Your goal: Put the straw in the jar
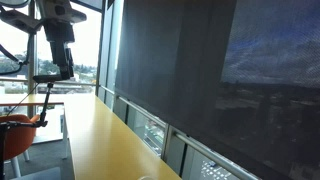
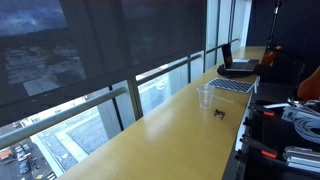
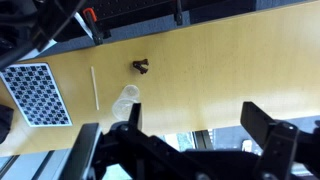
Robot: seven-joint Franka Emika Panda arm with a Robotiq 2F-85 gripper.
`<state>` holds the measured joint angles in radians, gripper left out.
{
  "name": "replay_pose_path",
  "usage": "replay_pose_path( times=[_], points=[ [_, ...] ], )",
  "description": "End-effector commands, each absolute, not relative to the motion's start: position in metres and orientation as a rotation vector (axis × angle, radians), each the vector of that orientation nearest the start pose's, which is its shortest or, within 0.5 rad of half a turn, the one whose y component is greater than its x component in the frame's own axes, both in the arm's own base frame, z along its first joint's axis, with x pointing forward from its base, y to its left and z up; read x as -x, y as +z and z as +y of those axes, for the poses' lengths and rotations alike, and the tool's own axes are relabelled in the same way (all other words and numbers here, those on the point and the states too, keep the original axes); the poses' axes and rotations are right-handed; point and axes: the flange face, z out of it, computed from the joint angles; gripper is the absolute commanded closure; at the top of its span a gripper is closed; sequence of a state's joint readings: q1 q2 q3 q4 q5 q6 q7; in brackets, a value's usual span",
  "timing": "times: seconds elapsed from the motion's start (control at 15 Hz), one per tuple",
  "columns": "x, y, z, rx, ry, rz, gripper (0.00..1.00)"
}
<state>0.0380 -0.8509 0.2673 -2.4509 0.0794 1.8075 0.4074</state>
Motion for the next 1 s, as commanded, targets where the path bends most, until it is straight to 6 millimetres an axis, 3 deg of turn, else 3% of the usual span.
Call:
replay_pose_path(
  times=[0.0, 0.33, 0.47, 0.73, 0.93],
  points=[
    [-0.296, 0.577, 0.123, 3.166, -0.349, 0.29, 0.0],
    [-0.296, 0.579, 0.123, 3.164, -0.353, 0.29, 0.0],
    [-0.299, 0.569, 0.115, 3.179, -0.356, 0.294, 0.0],
    [-0.306, 0.533, 0.074, 3.223, -0.38, 0.28, 0.0],
    [-0.313, 0.496, 0.029, 3.245, -0.419, 0.202, 0.0]
  ],
)
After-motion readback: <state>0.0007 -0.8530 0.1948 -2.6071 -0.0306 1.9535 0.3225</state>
